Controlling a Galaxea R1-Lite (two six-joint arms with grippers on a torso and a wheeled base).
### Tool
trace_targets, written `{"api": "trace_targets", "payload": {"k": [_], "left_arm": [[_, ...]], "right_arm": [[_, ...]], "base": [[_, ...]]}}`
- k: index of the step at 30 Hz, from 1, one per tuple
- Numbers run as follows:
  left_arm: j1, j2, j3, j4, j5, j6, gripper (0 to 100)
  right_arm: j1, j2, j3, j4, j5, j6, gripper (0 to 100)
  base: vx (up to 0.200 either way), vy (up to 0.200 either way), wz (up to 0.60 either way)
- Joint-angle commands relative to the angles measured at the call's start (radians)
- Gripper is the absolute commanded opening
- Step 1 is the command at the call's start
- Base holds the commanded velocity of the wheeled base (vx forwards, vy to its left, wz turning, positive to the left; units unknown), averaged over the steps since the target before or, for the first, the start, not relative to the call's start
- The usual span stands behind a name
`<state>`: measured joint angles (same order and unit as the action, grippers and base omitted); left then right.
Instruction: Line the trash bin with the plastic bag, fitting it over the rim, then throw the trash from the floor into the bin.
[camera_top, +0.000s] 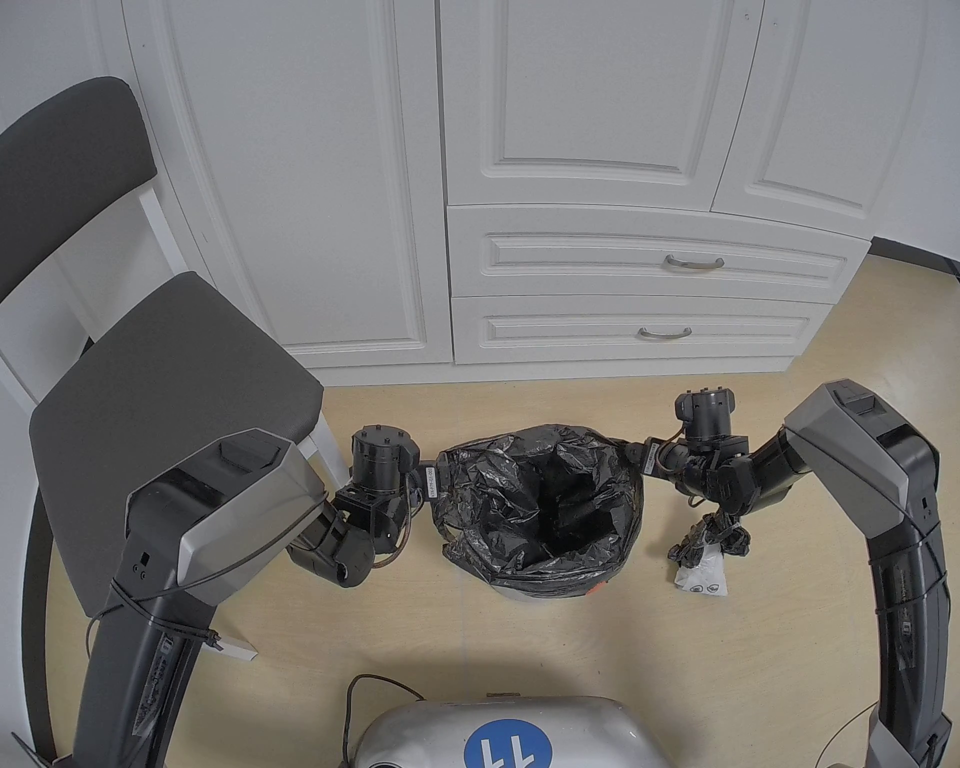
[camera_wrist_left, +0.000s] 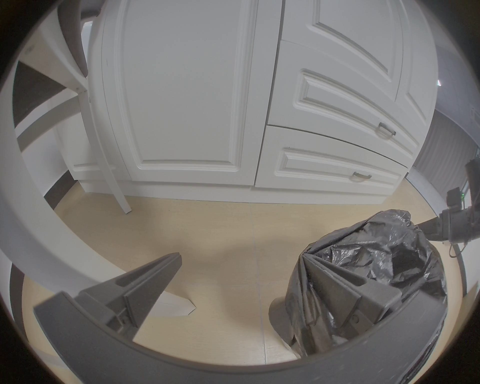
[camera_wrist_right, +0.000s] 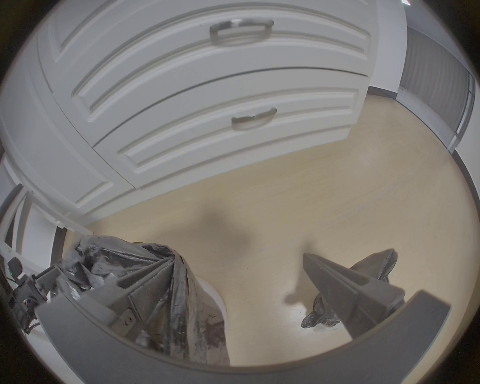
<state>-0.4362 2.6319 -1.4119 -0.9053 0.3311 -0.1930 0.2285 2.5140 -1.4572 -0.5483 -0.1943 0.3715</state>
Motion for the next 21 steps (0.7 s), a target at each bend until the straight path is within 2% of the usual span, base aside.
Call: {"api": "trace_targets", "payload": {"k": [1,4,5,7,9,14,21], "left_arm": [[-0.016,-0.115,0.082,-0.006,0.0,0.001,100],[-0.027,-0.151,0.126,-0.006,0.0,0.004,100],[-0.03,-0.159,0.143,-0.006,0.0,0.007,100],[-0.032,-0.159,0.153,-0.004,-0.001,0.01,100],[-0.035,-0.158,0.156,-0.004,-0.001,0.01,100],[-0.042,-0.158,0.169,-0.006,-0.001,0.012,100],[-0.05,-0.159,0.172,-0.007,0.0,0.012,100]], "right_arm": [[0.014,-0.162,0.117,-0.007,-0.008,-0.016,100],[0.012,-0.247,0.222,0.001,0.003,-0.097,100],[0.003,-0.279,0.285,0.01,0.006,-0.169,100],[-0.006,-0.288,0.344,-0.001,0.022,-0.25,100],[-0.012,-0.293,0.38,-0.002,0.05,-0.295,100],[0.014,-0.288,0.425,-0.002,0.099,-0.309,100],[0.032,-0.224,0.4,-0.007,0.099,-0.301,100]], "base": [[0.0,0.0,0.0],[0.0,0.0,0.0],[0.0,0.0,0.0],[0.0,0.0,0.0],[0.0,0.0,0.0],[0.0,0.0,0.0],[0.0,0.0,0.0]]}}
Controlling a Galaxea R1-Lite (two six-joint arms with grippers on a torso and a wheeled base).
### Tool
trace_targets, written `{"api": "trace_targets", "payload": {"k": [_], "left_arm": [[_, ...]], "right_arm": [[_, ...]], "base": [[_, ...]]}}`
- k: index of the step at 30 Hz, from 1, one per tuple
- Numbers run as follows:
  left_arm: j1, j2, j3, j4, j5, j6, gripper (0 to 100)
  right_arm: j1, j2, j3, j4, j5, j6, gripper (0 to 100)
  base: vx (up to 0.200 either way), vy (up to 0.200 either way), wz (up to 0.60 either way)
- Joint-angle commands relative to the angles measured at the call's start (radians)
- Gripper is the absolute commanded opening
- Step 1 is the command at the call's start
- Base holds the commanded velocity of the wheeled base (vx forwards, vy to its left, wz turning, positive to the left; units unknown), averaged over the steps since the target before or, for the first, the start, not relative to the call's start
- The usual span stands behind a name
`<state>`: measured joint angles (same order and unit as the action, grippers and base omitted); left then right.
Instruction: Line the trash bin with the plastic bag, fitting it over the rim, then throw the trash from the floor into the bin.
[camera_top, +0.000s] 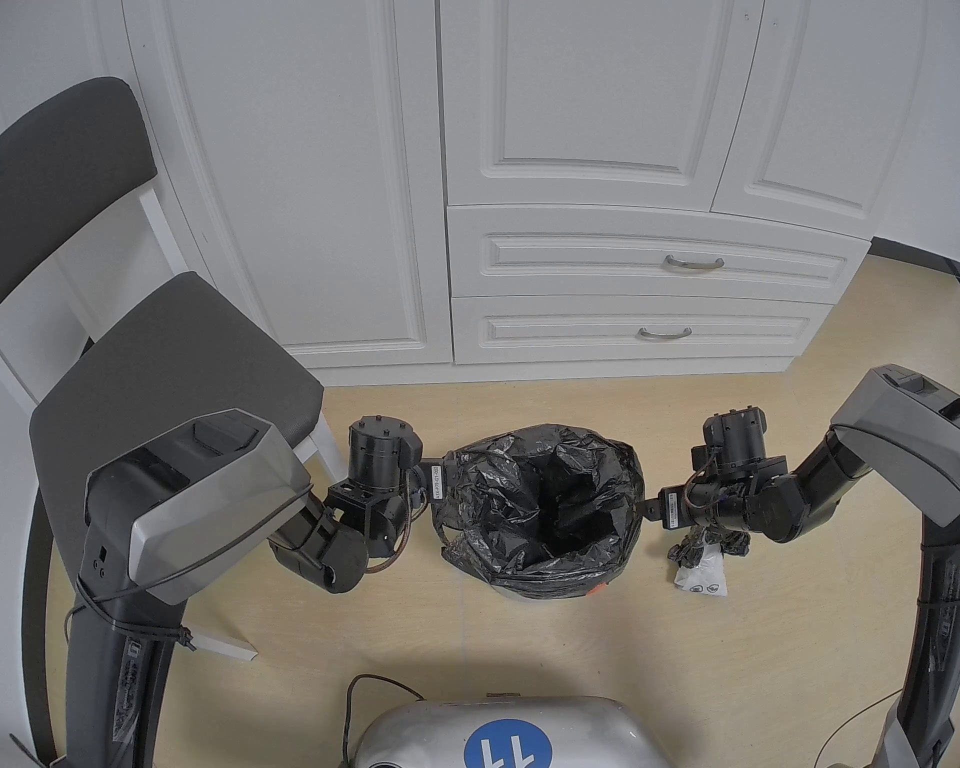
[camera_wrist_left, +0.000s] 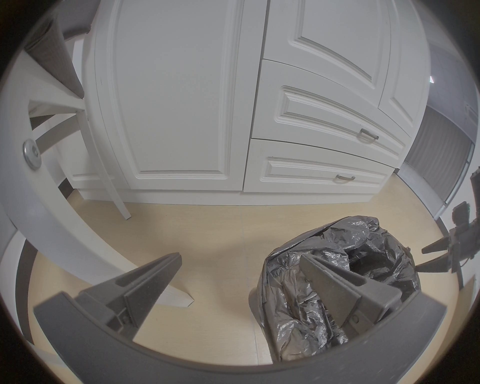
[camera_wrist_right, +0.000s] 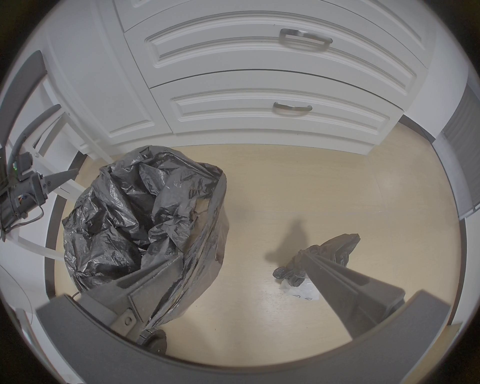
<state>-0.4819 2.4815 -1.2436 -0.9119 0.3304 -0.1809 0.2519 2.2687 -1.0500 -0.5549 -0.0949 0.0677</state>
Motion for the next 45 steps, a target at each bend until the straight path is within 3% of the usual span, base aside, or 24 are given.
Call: {"api": "trace_targets", "payload": {"k": [1,10,16,21,28,32,40,45], "left_arm": [[-0.004,-0.009,0.004,-0.001,0.001,0.0,100],[-0.001,-0.009,0.003,-0.001,0.002,0.0,100],[0.0,-0.009,0.001,-0.001,0.002,0.0,100],[0.003,-0.004,-0.002,-0.001,0.001,0.0,100],[0.008,0.014,-0.011,0.001,-0.001,0.0,100],[0.009,0.024,-0.014,0.004,-0.001,0.001,100],[0.017,0.043,-0.028,0.007,-0.001,0.004,100],[0.02,0.059,-0.016,0.019,-0.001,0.024,100]], "right_arm": [[0.009,0.023,-0.005,0.0,0.0,0.001,100],[0.001,0.077,-0.013,0.003,-0.002,-0.008,100],[0.007,0.181,-0.105,-0.002,-0.008,0.014,100],[0.021,0.27,-0.212,0.016,-0.031,0.127,100],[0.017,0.298,-0.271,0.079,-0.037,0.139,100],[0.006,0.328,-0.331,0.085,-0.074,0.147,100],[0.004,0.46,-0.545,0.109,-0.183,0.251,100],[0.001,0.453,-0.585,0.11,-0.175,0.334,100]], "base": [[0.0,0.0,0.0],[0.0,0.0,0.0],[0.0,0.0,0.0],[0.0,0.0,0.0],[0.0,0.0,0.0],[0.0,0.0,0.0],[0.0,0.0,0.0],[0.0,0.0,0.0]]}}
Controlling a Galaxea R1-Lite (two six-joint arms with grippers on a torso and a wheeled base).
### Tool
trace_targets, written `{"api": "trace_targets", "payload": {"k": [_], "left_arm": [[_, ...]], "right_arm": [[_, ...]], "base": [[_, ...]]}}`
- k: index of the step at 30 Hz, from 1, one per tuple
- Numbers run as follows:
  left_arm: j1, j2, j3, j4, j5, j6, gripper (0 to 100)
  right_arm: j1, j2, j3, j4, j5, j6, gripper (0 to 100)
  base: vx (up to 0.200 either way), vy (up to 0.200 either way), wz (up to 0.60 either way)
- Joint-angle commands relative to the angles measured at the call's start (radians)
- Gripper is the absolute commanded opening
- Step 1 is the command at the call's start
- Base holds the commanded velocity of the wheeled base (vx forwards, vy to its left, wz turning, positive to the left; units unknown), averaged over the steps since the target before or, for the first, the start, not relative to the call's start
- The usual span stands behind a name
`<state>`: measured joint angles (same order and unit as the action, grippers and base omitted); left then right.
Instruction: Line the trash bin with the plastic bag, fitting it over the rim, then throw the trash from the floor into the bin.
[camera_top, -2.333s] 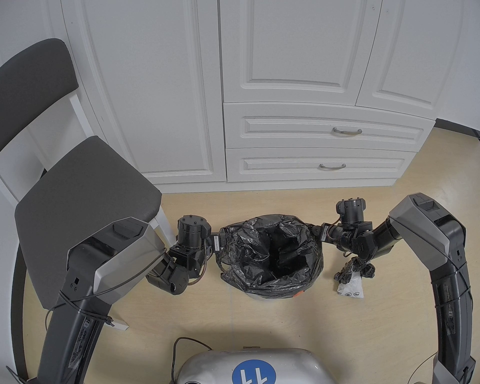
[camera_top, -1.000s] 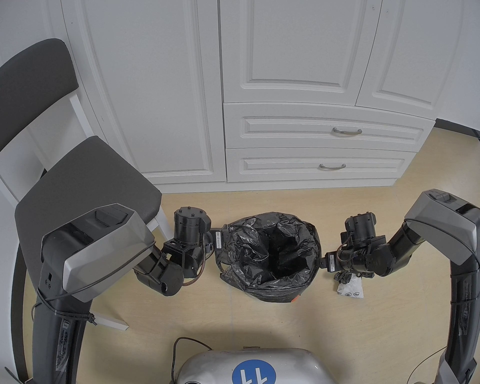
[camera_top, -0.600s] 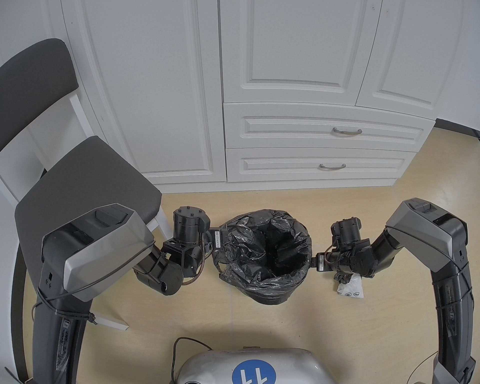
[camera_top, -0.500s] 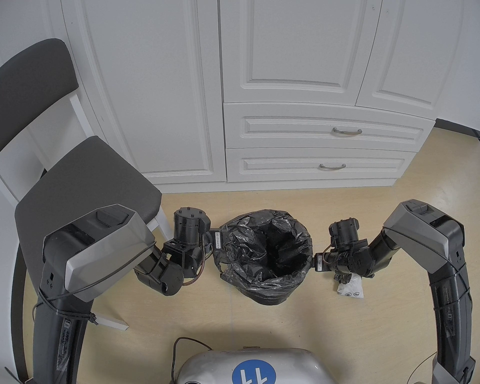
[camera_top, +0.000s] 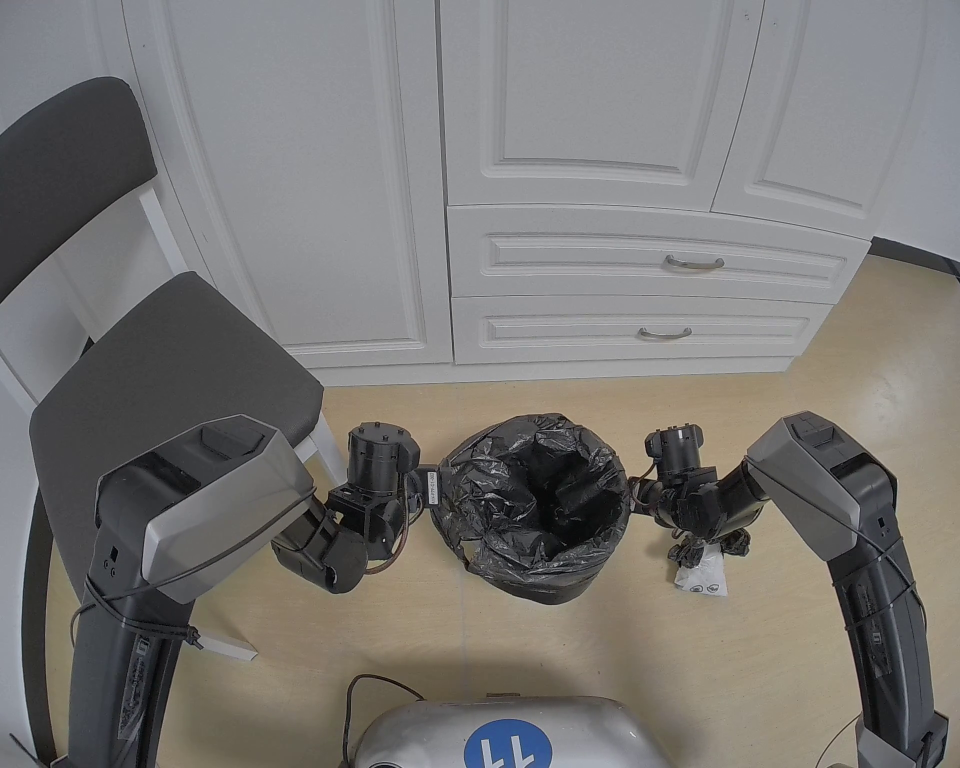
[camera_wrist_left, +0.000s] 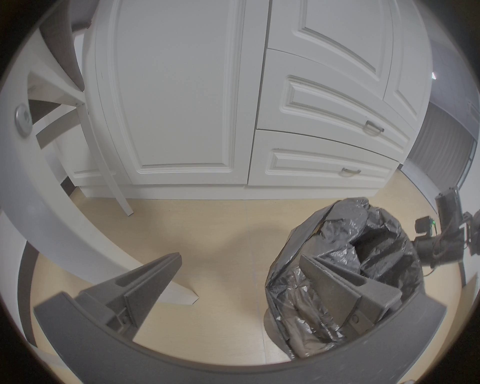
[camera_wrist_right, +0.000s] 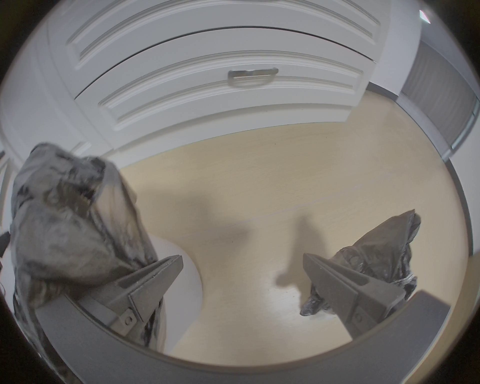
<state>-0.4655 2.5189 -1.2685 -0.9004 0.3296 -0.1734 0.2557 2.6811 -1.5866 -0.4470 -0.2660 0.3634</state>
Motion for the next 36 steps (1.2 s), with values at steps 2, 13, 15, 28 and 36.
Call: {"api": "trace_targets", "payload": {"k": [2,13,15,28,36], "left_arm": [[0.013,0.027,0.014,0.006,0.0,0.041,100],[0.021,-0.08,0.181,0.005,-0.164,0.048,100],[0.016,-0.098,0.209,0.006,-0.192,0.048,100],[0.004,-0.091,0.245,0.002,-0.213,0.064,100],[0.007,-0.118,0.267,0.002,-0.213,0.071,100]], "right_arm": [[-0.001,0.017,-0.039,0.002,0.004,0.048,100],[0.027,-0.076,0.077,-0.012,0.034,0.049,100],[0.037,-0.083,0.094,-0.012,0.034,0.049,100],[0.036,-0.089,0.103,-0.01,0.034,0.042,100],[0.02,-0.072,0.102,-0.001,0.034,0.034,100]], "base": [[0.0,0.0,0.0],[0.0,0.0,0.0],[0.0,0.0,0.0],[0.0,0.0,0.0],[0.0,0.0,0.0]]}}
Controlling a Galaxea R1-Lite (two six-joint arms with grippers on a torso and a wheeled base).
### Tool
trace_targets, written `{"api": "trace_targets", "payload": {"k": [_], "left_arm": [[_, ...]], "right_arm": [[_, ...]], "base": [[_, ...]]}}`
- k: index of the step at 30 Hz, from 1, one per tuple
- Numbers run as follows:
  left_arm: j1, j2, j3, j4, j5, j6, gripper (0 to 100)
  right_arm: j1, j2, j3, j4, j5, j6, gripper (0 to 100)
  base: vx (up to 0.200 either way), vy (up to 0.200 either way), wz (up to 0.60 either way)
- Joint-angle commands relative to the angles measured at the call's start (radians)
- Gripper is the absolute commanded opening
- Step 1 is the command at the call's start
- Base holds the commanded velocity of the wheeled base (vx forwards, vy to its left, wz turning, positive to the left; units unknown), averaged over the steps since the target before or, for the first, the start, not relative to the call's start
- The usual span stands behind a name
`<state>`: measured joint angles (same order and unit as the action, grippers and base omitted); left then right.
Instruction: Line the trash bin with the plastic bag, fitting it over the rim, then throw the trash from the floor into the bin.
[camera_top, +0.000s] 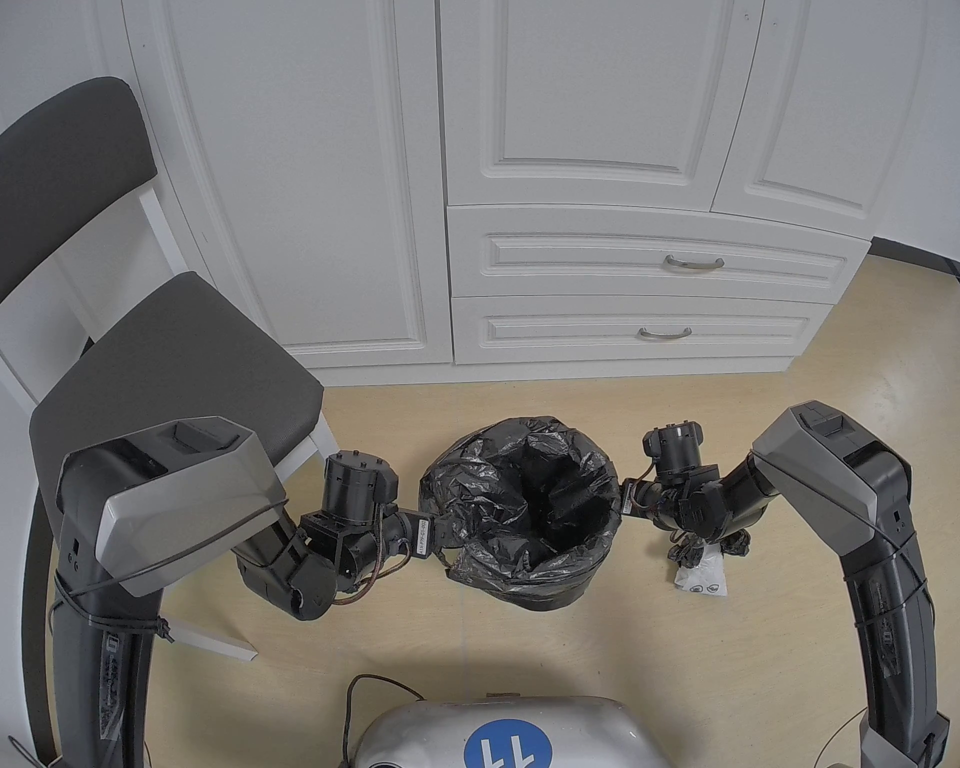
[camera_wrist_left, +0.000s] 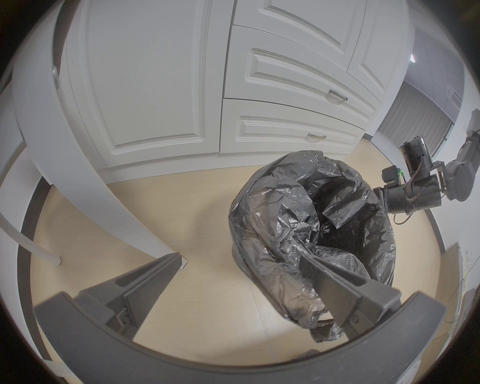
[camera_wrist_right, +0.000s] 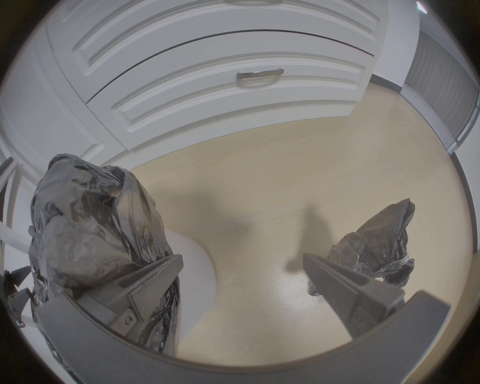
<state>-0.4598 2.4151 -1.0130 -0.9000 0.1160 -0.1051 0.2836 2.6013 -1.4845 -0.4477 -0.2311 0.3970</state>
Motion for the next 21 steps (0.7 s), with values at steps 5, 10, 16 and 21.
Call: {"api": "trace_targets", "payload": {"k": [5,10,16,21], "left_arm": [[0.0,-0.004,0.028,0.007,-0.004,0.028,100],[0.015,0.024,0.036,0.007,-0.048,0.05,100],[0.036,0.099,-0.03,-0.01,-0.056,0.042,100],[0.049,0.18,-0.111,-0.04,-0.055,0.018,100]], "right_arm": [[-0.014,0.01,-0.003,0.001,-0.001,-0.007,100],[-0.015,0.01,-0.002,0.001,-0.001,-0.007,100],[-0.014,0.01,0.0,-0.002,-0.001,-0.007,100],[-0.011,0.008,0.001,-0.002,-0.001,-0.007,100]], "base": [[0.0,0.0,0.0],[0.0,0.0,0.0],[0.0,0.0,0.0],[0.0,0.0,0.0]]}}
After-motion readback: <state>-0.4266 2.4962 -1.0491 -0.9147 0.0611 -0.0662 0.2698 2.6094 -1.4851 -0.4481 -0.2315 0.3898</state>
